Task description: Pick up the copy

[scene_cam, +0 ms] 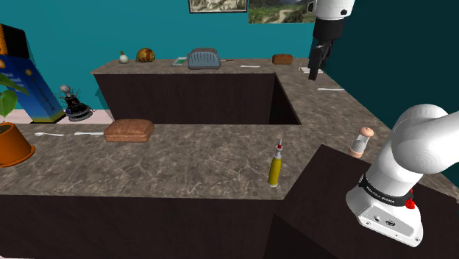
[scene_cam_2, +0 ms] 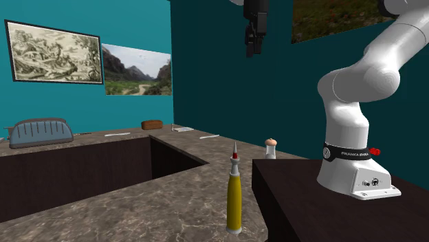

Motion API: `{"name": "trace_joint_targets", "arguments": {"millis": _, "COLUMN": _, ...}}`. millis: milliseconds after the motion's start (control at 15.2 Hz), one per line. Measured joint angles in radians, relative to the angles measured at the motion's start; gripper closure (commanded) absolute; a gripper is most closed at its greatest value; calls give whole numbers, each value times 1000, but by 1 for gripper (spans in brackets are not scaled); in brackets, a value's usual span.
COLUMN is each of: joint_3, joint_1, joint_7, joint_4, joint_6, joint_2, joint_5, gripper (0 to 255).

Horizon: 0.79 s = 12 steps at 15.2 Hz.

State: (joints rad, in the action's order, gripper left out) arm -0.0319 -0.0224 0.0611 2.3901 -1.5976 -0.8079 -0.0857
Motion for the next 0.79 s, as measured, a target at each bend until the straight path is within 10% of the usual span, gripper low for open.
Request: {"name": "trace_joint_targets", "arguments": {"millis": 792, "joint_3": -61, "joint_1": 0, "joint_7": -148, "joint_4": 325, "joint_6": -373, "joint_2": 14, "joint_5": 41, "gripper": 0}}
